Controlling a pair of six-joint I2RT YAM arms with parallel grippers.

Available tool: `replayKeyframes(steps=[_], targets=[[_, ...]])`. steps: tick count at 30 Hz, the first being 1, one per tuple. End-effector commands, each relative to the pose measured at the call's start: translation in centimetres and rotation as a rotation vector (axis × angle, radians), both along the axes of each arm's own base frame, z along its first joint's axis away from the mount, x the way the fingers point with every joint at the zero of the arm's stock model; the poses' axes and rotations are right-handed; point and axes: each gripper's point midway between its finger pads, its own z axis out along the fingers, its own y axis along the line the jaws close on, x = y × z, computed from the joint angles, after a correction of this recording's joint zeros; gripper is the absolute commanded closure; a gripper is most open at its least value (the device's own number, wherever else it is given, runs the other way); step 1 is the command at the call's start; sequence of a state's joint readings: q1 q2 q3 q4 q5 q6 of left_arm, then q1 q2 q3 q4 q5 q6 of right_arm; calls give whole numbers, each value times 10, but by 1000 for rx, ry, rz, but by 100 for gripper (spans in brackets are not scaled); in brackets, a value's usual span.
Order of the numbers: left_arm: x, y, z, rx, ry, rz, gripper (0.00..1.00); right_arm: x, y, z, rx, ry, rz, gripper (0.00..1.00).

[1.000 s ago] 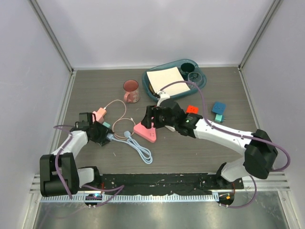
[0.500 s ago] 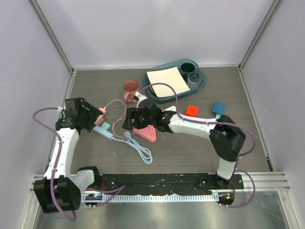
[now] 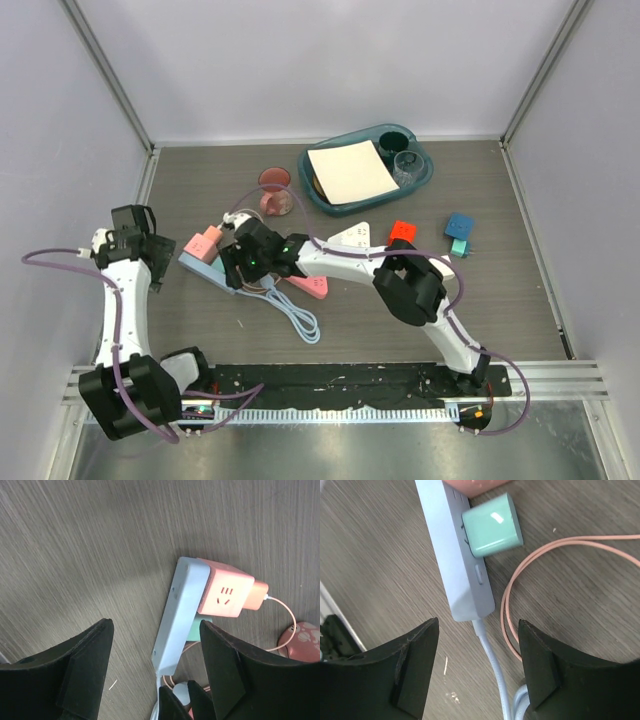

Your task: Pull the plug off the socket

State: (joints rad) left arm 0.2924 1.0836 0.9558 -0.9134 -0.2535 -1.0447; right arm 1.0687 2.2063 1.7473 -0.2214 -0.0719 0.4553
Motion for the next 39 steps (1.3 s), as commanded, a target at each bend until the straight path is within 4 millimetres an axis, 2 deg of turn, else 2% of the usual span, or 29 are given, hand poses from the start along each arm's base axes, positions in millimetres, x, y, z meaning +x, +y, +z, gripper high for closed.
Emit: replayKeyframes(steps=[1,7,9,10,13,14,16,17,18,19,20,21,22,23,26,28,29,30,31,33,34,36,37,38,39], targets=[[0,7,2,-10,-10,38,26,5,-2,0,-43,-95,47,30],[6,-7,-24,-84,0,-56,30,-17,15,-12,-37,-119,119,32],[9,-10,-27,-84,0,-108,30,-18,21,-13,-34,-125,120,32],[12,-15,-28,-109,-10,-133,30,-14,19,-23,-63,-128,101,33],[17,-25,-33,-134,-47,-202,30,-11,23,-24,-63,-140,97,37],[20,-35,-33,-177,-73,-236,31,-10,24,-27,-66,-139,98,40],[24,-42,-38,-200,-102,-278,34,-5,20,-29,-78,-155,71,52],[32,-52,-34,-235,-151,-327,34,-6,19,-26,-72,-155,59,60],[32,-56,-37,-252,-161,-343,35,-6,21,-21,-50,-164,56,64],[33,-60,-37,-267,-172,-356,35,-11,17,-28,-58,-156,58,67],[38,-64,-34,-277,-209,-381,35,-11,16,-17,-41,-171,51,71],[35,-66,-40,-285,-203,-383,35,-10,17,-12,-21,-189,44,75],[35,-65,-42,-282,-201,-383,35,-14,13,-18,-32,-190,43,78],[33,-63,-45,-277,-189,-373,35,-12,12,-11,-26,-210,27,87],[28,-58,-56,-258,-145,-354,36,-14,9,-11,-29,-237,17,99],[28,-58,-60,-262,-123,-359,35,-15,4,-10,-59,-288,15,99],[28,-56,-58,-252,-112,-364,35,-20,5,-9,-70,-312,28,99],[27,-53,-57,-242,-97,-356,35,-18,1,-4,-86,-349,8,99],[24,-38,-58,-179,-59,-304,35,-19,-2,-4,-114,-388,24,99],[21,-25,-48,-132,-22,-247,33,-25,-6,-1,-158,-442,28,99],[21,-15,-43,-87,-11,-225,32,-21,-14,2,-202,-498,25,99],[35,-10,-19,-47,-60,-260,32,-27,-19,3,-259,-575,33,99],[42,-12,-11,-47,-85,-285,33,-20,-31,4,-319,-638,-14,99],[53,-10,8,-22,-135,-301,32,-20,-35,4,-371,-704,11,99],[58,-11,19,-17,-165,-327,33,-20,-36,6,-394,-747,6,99]])
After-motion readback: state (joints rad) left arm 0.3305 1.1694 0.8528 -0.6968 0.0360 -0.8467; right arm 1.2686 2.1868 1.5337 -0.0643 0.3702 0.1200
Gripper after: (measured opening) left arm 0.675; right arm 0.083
